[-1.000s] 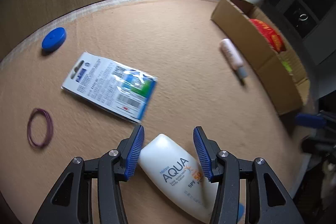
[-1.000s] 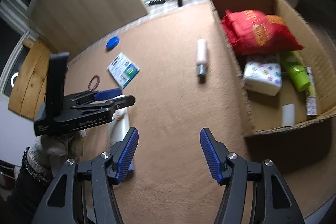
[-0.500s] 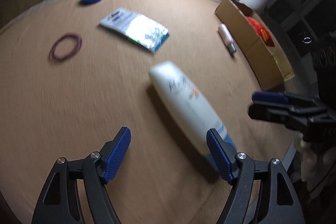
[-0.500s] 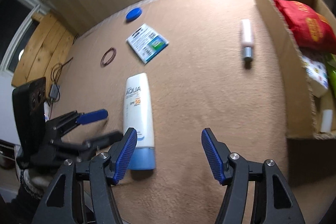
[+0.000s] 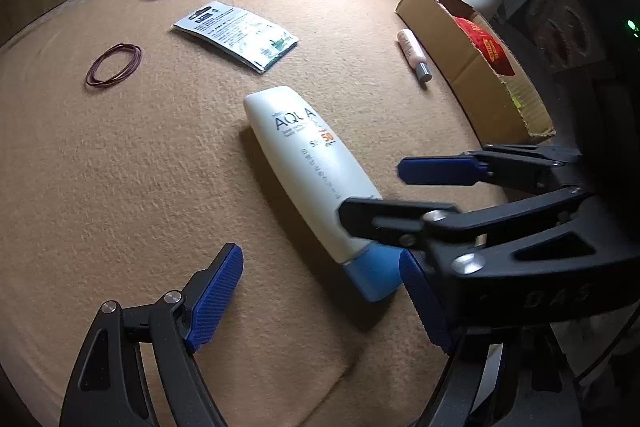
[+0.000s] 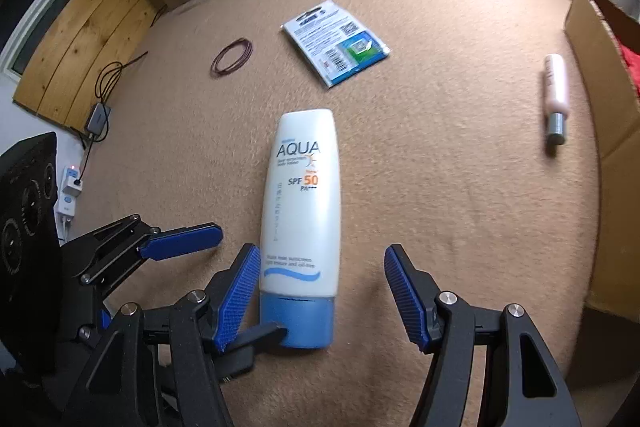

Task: Organize objects
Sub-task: 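Grasp the sunscreen bottle with the right tool from the left tool, then carry the sunscreen bottle into the box with the right tool and release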

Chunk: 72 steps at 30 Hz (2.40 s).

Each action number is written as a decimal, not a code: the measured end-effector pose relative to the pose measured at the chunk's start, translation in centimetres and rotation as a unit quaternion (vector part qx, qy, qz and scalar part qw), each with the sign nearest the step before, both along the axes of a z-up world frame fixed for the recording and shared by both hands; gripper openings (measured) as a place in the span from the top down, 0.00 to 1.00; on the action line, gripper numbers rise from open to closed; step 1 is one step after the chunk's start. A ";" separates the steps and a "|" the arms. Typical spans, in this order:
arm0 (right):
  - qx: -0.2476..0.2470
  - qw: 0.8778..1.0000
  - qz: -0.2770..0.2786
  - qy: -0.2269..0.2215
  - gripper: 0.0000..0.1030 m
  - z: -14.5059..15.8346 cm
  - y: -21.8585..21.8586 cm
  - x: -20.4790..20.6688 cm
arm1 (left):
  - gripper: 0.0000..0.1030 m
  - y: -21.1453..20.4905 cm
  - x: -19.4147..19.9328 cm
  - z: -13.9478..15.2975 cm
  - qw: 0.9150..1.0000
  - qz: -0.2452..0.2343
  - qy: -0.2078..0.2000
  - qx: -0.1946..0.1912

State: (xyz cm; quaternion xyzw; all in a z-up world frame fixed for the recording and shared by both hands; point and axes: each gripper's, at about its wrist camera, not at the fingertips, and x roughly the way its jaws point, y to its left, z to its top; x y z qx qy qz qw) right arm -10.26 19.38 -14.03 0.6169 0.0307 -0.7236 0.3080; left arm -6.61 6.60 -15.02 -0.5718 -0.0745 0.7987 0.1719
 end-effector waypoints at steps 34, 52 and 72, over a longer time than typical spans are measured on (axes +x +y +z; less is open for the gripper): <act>-0.039 0.999 0.011 -0.025 0.60 0.3 1.2 -0.5 | 0.46 3.1 -1.9 0.4 0.999 -0.007 -0.005 0.036; -0.054 0.993 -0.084 0.056 0.60 7.5 12.3 -4.2 | 0.46 13.9 -6.7 7.1 0.993 -0.086 0.067 0.043; -0.031 0.976 -0.193 0.090 0.54 7.9 23.4 -7.5 | 0.41 27.8 -11.3 7.7 0.981 -0.171 0.089 0.039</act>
